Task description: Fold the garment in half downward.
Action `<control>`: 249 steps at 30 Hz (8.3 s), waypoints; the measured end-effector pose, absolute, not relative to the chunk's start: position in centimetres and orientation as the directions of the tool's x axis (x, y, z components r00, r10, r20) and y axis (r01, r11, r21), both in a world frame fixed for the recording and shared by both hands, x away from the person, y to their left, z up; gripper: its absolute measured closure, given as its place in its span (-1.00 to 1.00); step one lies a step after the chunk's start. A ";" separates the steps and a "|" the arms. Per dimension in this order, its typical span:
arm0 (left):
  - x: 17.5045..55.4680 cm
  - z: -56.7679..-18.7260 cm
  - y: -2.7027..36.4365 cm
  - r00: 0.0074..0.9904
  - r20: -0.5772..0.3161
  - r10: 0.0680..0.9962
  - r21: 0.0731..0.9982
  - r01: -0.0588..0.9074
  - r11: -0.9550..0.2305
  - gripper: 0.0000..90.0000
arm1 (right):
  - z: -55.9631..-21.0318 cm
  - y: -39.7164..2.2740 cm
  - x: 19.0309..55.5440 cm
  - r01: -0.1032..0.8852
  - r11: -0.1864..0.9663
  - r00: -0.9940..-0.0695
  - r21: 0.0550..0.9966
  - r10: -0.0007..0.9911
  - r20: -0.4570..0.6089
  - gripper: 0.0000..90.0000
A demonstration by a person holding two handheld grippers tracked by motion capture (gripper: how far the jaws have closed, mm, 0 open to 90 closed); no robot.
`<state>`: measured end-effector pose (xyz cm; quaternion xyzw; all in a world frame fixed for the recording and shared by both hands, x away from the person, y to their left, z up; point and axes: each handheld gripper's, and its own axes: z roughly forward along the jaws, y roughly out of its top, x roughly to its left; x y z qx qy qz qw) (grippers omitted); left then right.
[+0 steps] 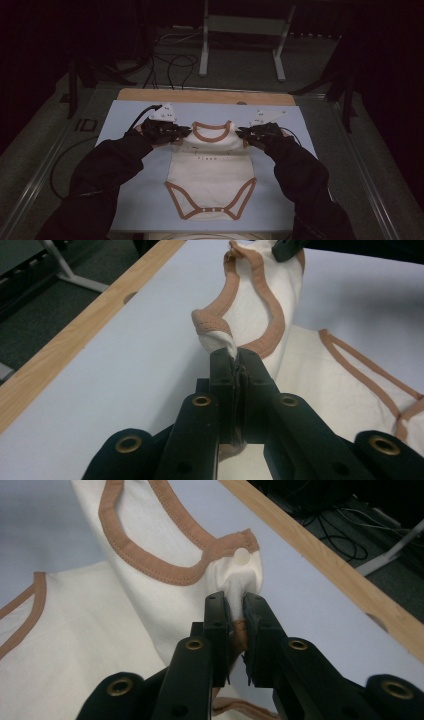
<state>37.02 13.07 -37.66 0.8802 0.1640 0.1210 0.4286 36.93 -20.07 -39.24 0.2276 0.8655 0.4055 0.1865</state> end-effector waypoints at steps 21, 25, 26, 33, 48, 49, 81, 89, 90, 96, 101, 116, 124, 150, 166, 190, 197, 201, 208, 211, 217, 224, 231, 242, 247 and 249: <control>33.5 -40.2 13.0 0.934 0.039 0.356 0.795 0.187 -0.577 0.93 | -42.3 -20.0 33.5 0.249 0.585 -0.859 0.771 0.502 -0.103 0.83; 32.7 -41.0 12.9 0.940 0.034 0.339 0.795 0.180 -0.579 0.93 | -42.8 -19.8 33.0 0.251 0.585 -0.865 0.771 0.493 -0.093 0.83; 32.5 -41.2 12.8 0.942 0.039 0.333 0.789 0.175 -0.589 0.93 | -42.9 -19.8 32.9 0.251 0.585 -0.866 0.771 0.492 -0.091 0.83; 31.5 -43.3 12.8 0.944 0.015 0.329 0.778 0.195 -0.597 0.93 | -43.9 -19.3 31.6 0.242 0.590 -0.881 0.770 0.466 -0.079 0.82; 29.9 -47.2 13.5 0.942 -0.064 0.330 0.770 0.256 -0.584 0.93 | -46.3 -19.5 29.1 0.287 0.579 -0.890 0.763 0.456 -0.011 0.82; 29.8 -47.4 13.5 0.945 -0.064 0.322 0.766 0.254 -0.591 0.93 | -46.5 -19.5 29.0 0.292 0.578 -0.890 0.762 0.455 -0.004 0.82; 28.7 -48.6 14.3 0.892 -0.139 0.430 0.771 0.370 -0.519 -0.23 | -49.0 -20.3 28.2 0.365 0.562 -0.877 0.742 0.474 0.073 0.07; 29.8 -49.3 12.6 0.899 -0.165 0.406 0.751 0.382 -0.539 0.09 | -48.2 -19.4 30.8 0.383 0.522 -0.866 0.762 0.489 0.100 0.35; 29.9 -49.4 12.5 0.900 -0.166 0.404 0.744 0.383 -0.547 0.17 | -48.5 -19.4 31.1 0.388 0.531 -0.869 0.754 0.482 0.108 0.38; 30.8 -50.8 12.1 0.886 -0.194 0.420 0.698 0.426 -0.576 0.58 | -50.4 -18.9 31.4 0.422 0.566 -0.873 0.709 0.464 0.149 0.45; 30.9 -51.1 12.1 0.886 -0.201 0.418 0.682 0.433 -0.589 0.82 | -51.5 -18.4 31.3 0.430 0.608 -0.875 0.667 0.462 0.143 0.47; 30.6 -50.8 12.2 0.892 -0.207 0.403 0.687 0.426 -0.589 0.94 | -49.9 -18.6 30.4 0.381 0.629 -0.894 0.677 0.437 0.097 0.98; 29.7 -49.4 12.6 0.906 -0.197 0.375 0.733 0.390 -0.556 0.94 | -48.2 -18.7 29.4 0.336 0.603 -0.909 0.724 0.408 0.082 0.99; 24.9 -48.9 12.8 0.962 -0.149 0.229 0.765 0.259 -0.590 0.91 | -46.8 -19.4 23.8 0.301 0.584 -0.922 0.754 0.381 0.073 0.98; 23.4 -50.2 13.1 0.977 -0.169 0.132 0.722 0.214 -0.658 0.83 | -47.7 -19.8 21.8 0.280 0.626 -0.946 0.727 0.310 0.097 0.99; 24.0 -49.5 13.6 0.969 -0.157 0.189 0.775 0.239 -0.585 -0.91 | -48.0 -20.7 23.4 0.324 0.469 -0.909 0.821 0.394 0.134 -0.70; 24.4 -48.9 13.9 0.965 -0.157 0.208 0.798 0.248 -0.550 -1.00 | -48.3 -20.7 23.8 0.303 0.471 -0.911 0.829 0.397 0.107 -0.73; 24.9 -48.6 13.9 0.966 -0.139 0.218 0.818 0.237 -0.524 -1.00 | -48.2 -20.7 24.2 0.308 0.451 -0.907 0.838 0.404 0.117 -0.72; 25.8 -48.2 14.2 0.957 -0.152 0.247 0.828 0.259 -0.497 -1.00 | -48.1 -21.0 24.7 0.326 0.417 -0.892 0.849 0.432 0.130 -0.72; 26.2 -47.8 14.5 0.954 -0.137 0.265 0.832 0.256 -0.492 -1.00 | -47.9 -21.2 25.0 0.328 0.395 -0.881 0.858 0.456 0.127 -0.73; 27.4 -46.8 14.9 0.945 -0.104 0.311 0.849 0.247 -0.467 -1.00 | -47.2 -21.8 25.9 0.328 0.379 -0.864 0.865 0.492 0.112 -0.74; 29.5 -46.1 16.0 0.931 -0.117 0.345 0.856 0.271 -0.440 -1.00 | -46.0 -22.3 27.3 0.314 0.390 -0.852 0.866 0.518 0.075 -0.75; 31.3 -46.4 17.1 0.905 -0.133 0.405 0.859 0.309 -0.408 -1.00 | -45.6 -23.1 29.0 0.322 0.365 -0.834 0.874 0.546 0.079 -0.76; 33.7 -46.8 17.5 0.870 -0.131 0.475 0.823 0.363 -0.437 -1.00 | -45.9 -24.0 32.0 0.388 0.362 -0.800 0.848 0.590 0.114 -0.77; 34.7 -47.2 17.4 0.862 -0.142 0.487 0.809 0.385 -0.444 -1.00 | -46.5 -24.2 33.5 0.423 0.377 -0.791 0.824 0.597 0.133 -0.68; 35.2 -47.6 17.4 0.858 -0.146 0.493 0.799 0.396 -0.453 -1.00 | -46.8 -24.3 34.0 0.444 0.372 -0.784 0.815 0.601 0.153 -0.67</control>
